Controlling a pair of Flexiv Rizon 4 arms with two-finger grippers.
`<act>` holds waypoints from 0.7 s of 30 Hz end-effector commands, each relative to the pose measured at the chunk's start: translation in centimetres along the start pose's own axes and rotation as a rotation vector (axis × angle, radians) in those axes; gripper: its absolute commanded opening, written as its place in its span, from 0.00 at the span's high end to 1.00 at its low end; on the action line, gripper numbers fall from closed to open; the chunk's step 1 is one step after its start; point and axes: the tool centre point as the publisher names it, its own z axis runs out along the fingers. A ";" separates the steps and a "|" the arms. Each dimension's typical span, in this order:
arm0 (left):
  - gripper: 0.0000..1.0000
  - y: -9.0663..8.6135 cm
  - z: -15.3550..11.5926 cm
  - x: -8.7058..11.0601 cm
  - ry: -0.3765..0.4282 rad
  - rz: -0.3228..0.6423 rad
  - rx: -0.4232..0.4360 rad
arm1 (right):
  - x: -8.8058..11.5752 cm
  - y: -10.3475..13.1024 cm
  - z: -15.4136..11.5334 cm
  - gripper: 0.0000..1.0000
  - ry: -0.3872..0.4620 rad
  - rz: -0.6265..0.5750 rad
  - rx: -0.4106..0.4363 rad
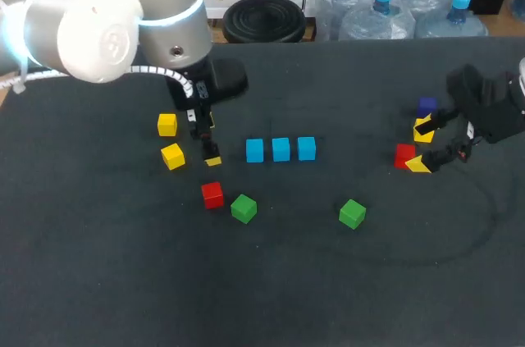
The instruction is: Place the blue cubes, place green cubes on the blue cubes, place the yellow cubes on the green cubes, then place the red cubes on the yellow cubes, and place purple cube on the red cubes.
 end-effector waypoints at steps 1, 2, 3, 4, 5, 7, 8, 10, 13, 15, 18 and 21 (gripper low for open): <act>0.00 -0.9 -0.6 1.6 -0.068 -0.009 -0.020 | 0.0 0.0 0.1 0.00 0.000 0.000 0.000; 0.00 -0.9 -0.7 1.7 -0.083 -0.009 -0.020 | 0.0 0.0 0.1 0.00 0.000 0.000 0.000; 0.00 -1.0 -0.8 1.9 -0.103 -0.006 -0.017 | 0.0 0.0 0.1 0.00 0.000 0.000 0.000; 0.00 -1.1 -0.9 2.1 -0.113 -0.007 -0.018 | 0.0 0.0 0.1 0.00 0.000 0.000 0.000; 0.00 -1.2 -1.0 2.3 -0.131 -0.003 -0.016 | 0.0 0.0 0.1 0.00 0.000 0.000 0.000; 0.00 -1.3 -1.3 2.7 -0.160 0.001 -0.015 | 0.0 0.0 0.1 0.00 0.000 0.000 0.000; 0.00 -1.4 -1.4 2.9 -0.181 0.004 -0.014 | 0.0 0.0 0.1 0.00 0.000 0.000 0.000; 0.00 -1.6 -1.8 3.4 -0.206 0.007 -0.020 | 0.0 0.0 0.1 0.00 0.000 0.000 0.000; 0.00 -2.1 -2.6 4.2 -0.251 0.004 -0.038 | 0.0 0.0 0.1 0.00 0.000 0.000 0.000; 0.00 -2.4 -3.2 4.8 -0.289 0.003 -0.046 | 0.0 0.0 0.1 0.00 0.000 0.000 0.000; 0.00 -2.7 -3.9 5.7 -0.329 -0.012 -0.060 | 0.0 0.0 0.1 0.00 0.000 0.000 0.000; 0.00 -3.1 -4.4 6.4 -0.352 -0.021 -0.065 | 0.0 0.0 0.1 0.00 0.000 0.000 0.000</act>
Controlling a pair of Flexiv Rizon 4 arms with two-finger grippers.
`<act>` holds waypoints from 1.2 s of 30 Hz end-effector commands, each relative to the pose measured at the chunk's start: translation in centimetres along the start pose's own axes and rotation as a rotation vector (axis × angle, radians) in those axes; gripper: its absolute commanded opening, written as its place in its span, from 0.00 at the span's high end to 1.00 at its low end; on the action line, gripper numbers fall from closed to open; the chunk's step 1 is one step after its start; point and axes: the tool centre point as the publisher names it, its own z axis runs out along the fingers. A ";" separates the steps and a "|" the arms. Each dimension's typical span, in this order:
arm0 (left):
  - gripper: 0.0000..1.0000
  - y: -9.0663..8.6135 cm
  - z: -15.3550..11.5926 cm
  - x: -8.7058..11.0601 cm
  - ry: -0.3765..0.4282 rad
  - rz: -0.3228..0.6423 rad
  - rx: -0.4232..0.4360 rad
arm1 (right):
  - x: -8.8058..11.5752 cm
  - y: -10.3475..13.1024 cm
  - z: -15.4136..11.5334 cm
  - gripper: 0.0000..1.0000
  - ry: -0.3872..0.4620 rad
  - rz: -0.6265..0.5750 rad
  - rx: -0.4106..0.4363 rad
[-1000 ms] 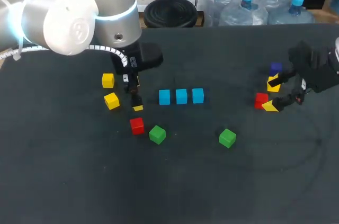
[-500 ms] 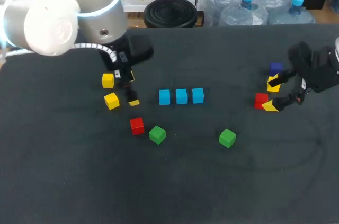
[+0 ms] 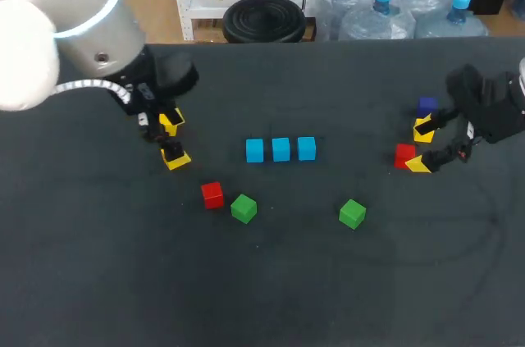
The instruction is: Place the blue cubes, place green cubes on the blue cubes, place the yellow cubes on the green cubes, then place the red cubes on the yellow cubes, and place purple cube on the red cubes.
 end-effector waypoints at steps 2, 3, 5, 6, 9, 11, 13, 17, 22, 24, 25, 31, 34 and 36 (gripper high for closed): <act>0.00 -1.6 -1.4 1.7 -0.180 0.010 -0.017 | 0.0 0.0 0.1 0.00 0.000 0.000 0.000; 0.00 -1.7 -1.4 1.8 -0.173 0.009 -0.018 | 0.0 0.0 0.1 0.00 0.000 0.000 0.000; 0.00 -2.0 -1.5 1.9 -0.174 0.010 -0.017 | 0.0 0.0 0.1 0.00 0.000 0.000 0.000; 0.00 -2.2 -1.5 2.0 -0.178 0.009 -0.016 | 0.0 0.0 0.1 0.00 0.000 0.000 0.000; 0.00 -2.7 -1.6 2.1 -0.162 0.020 -0.016 | 0.0 0.0 0.1 0.00 0.000 0.000 0.000; 0.00 -3.3 -1.6 2.0 -0.150 0.017 -0.017 | 0.0 0.0 0.1 0.00 0.000 0.000 0.000; 0.00 -4.0 -1.7 1.7 -0.128 -0.003 -0.030 | 0.0 0.0 0.1 0.00 0.000 0.000 0.000; 0.00 -5.5 -1.8 1.0 -0.073 -0.022 -0.040 | 0.0 0.0 0.1 0.00 0.000 0.000 0.000; 0.00 -7.4 -1.4 -0.2 -0.043 -0.023 -0.037 | 0.0 0.0 0.1 0.00 0.000 0.000 0.000; 0.00 -7.9 -1.1 -0.7 -0.024 -0.032 -0.037 | 0.0 0.0 0.1 0.00 0.000 0.000 0.000; 0.00 -8.2 -0.9 -1.1 -0.020 -0.034 -0.033 | 0.0 0.0 0.1 0.00 0.000 0.000 0.000; 0.00 -8.8 0.7 -3.1 0.035 -0.116 -0.022 | 0.0 0.0 0.1 0.00 0.000 0.000 0.000; 0.00 -8.6 1.7 -4.1 0.059 -0.160 -0.016 | 0.0 0.0 0.1 0.00 0.000 0.000 0.000; 0.00 -8.4 2.3 -4.7 0.069 -0.184 -0.010 | 0.0 0.0 0.1 0.00 0.000 0.000 0.000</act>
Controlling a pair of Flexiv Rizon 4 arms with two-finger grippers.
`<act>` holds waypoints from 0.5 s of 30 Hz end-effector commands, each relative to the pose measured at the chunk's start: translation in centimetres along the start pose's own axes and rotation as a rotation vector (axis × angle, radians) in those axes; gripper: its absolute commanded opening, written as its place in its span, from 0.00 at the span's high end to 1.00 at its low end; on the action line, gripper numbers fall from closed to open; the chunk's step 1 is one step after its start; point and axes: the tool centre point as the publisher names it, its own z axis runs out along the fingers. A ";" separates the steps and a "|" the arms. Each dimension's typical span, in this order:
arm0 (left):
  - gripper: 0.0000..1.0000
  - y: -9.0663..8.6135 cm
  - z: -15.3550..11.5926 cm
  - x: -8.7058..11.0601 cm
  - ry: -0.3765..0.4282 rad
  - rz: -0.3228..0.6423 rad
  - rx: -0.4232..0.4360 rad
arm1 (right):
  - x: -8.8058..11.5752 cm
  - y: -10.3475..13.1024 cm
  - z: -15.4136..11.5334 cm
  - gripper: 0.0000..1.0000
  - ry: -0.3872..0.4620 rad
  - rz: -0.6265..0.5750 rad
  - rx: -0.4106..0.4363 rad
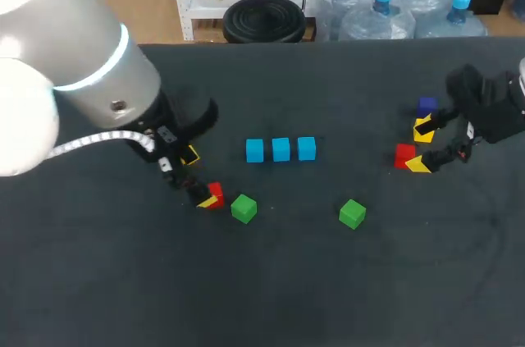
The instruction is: Place the blue cubes, place green cubes on the blue cubes, place the yellow cubes on the green cubes, then place the red cubes on the yellow cubes, and place purple cube on the red cubes.
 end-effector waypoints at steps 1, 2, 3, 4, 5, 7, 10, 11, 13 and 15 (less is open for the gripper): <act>0.00 0.8 2.2 -2.1 0.104 -0.050 0.001 | 0.0 0.0 0.1 0.00 0.000 0.000 0.000; 0.00 0.9 2.5 -2.3 0.109 -0.059 -0.001 | 0.0 0.0 0.1 0.00 0.000 0.000 0.000; 0.00 1.0 2.8 -2.5 0.119 -0.074 -0.002 | 0.0 0.0 0.1 0.00 0.000 0.000 0.000; 0.00 1.0 3.1 -2.8 0.128 -0.074 0.001 | 0.0 0.0 0.1 0.00 0.000 0.000 0.000; 0.00 1.0 3.4 -3.0 0.142 -0.064 0.002 | 0.0 0.0 0.1 0.00 0.000 0.000 0.000; 0.00 1.0 3.9 -3.5 0.166 -0.022 0.001 | 0.0 0.0 0.1 0.00 0.000 0.000 0.000; 0.00 1.4 4.6 -3.7 0.183 -0.023 0.022 | 0.0 0.0 0.1 0.00 0.000 0.000 0.000; 0.00 1.6 4.7 -3.7 0.186 -0.023 0.032 | 0.0 0.0 0.1 0.00 0.000 0.000 0.000; 0.00 1.6 4.9 -3.7 0.194 -0.028 0.036 | 0.0 0.0 0.1 0.00 0.000 0.000 0.000; 0.00 1.7 5.2 -3.9 0.215 -0.041 0.043 | 0.0 0.0 0.1 0.00 0.000 0.000 0.000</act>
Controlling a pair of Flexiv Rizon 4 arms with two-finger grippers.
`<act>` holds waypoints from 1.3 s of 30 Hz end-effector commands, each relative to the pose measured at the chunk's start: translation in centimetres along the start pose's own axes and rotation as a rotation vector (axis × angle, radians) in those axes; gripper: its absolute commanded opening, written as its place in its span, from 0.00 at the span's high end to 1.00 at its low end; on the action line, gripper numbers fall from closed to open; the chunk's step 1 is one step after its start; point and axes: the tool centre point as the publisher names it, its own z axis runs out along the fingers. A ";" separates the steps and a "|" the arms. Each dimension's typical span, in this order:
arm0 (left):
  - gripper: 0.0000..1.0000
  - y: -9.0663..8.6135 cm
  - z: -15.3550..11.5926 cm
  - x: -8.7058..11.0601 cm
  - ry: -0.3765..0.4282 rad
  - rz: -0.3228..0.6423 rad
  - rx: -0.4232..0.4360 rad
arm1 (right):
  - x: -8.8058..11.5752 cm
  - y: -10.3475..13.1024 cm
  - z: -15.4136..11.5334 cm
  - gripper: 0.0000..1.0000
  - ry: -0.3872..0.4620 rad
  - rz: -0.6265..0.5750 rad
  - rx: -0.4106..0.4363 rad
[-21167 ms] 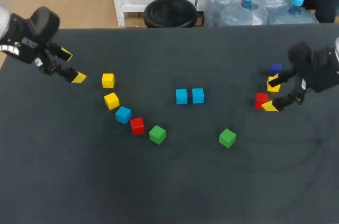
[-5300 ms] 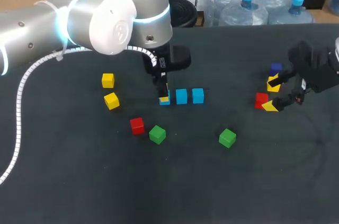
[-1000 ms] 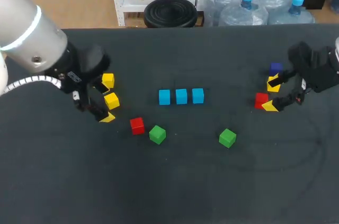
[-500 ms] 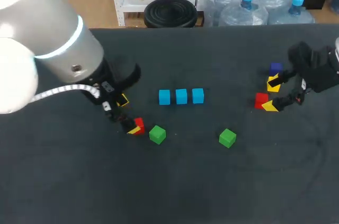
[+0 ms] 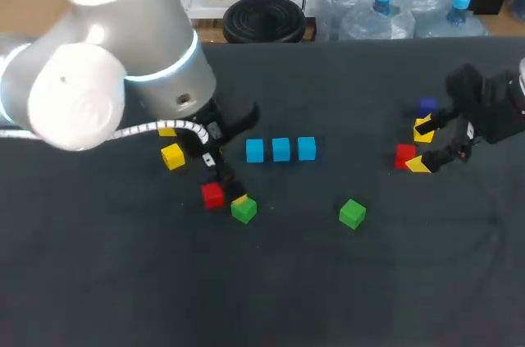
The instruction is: Place the blue cubes, place green cubes on the blue cubes, place the yellow cubes on the green cubes, then place the red cubes on the yellow cubes, and place purple cube on the red cubes.
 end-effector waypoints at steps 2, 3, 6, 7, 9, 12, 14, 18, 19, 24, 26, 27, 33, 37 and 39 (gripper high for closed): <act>0.00 0.7 0.7 -1.2 0.114 -0.041 0.026 | 0.0 0.0 0.1 0.00 0.000 0.000 0.000; 0.00 0.7 0.8 -1.4 0.136 -0.055 0.026 | 0.0 0.0 0.1 0.00 0.000 0.000 0.000; 0.00 0.6 0.9 -1.8 0.140 -0.086 0.033 | 0.0 0.0 0.1 0.00 0.000 0.000 0.000; 0.00 0.5 0.9 -1.9 0.137 -0.087 0.032 | 0.0 0.0 0.1 0.00 0.000 0.000 0.000; 0.00 0.2 1.3 -2.3 0.144 -0.110 0.022 | 0.0 0.0 0.1 0.00 0.000 0.000 0.000; 0.00 -0.2 1.8 -2.7 0.160 -0.127 0.009 | 0.0 0.0 0.1 0.00 0.000 0.000 0.000; 0.00 -0.5 2.1 -2.9 0.166 -0.143 0.004 | 0.0 0.0 0.1 0.00 0.000 0.000 0.000; 0.00 -1.0 2.6 -2.8 0.172 -0.169 -0.007 | 0.0 0.0 0.1 0.00 0.000 0.000 0.000; 0.00 -1.1 2.6 -2.8 0.172 -0.188 -0.017 | 0.0 0.0 0.1 0.00 0.000 0.000 0.000; 0.00 -1.6 2.8 -2.7 0.167 -0.206 -0.040 | 0.0 0.0 0.1 0.00 0.000 0.000 0.000; 0.00 -1.8 2.9 -2.6 0.163 -0.225 -0.053 | 0.0 0.0 0.1 0.00 0.000 0.000 0.000; 0.00 -1.9 2.9 -2.6 0.162 -0.222 -0.052 | 0.0 0.0 0.1 0.00 0.000 0.000 0.000; 0.00 -2.3 3.3 -2.2 0.166 -0.244 -0.061 | 0.0 0.0 0.1 0.00 0.000 0.000 0.000; 0.00 -2.6 3.4 -1.9 0.174 -0.259 -0.072 | 0.0 0.0 0.1 0.00 0.000 0.000 0.000; 0.00 -2.7 3.5 -1.8 0.171 -0.257 -0.067 | 0.0 0.0 0.1 0.00 0.000 0.000 0.000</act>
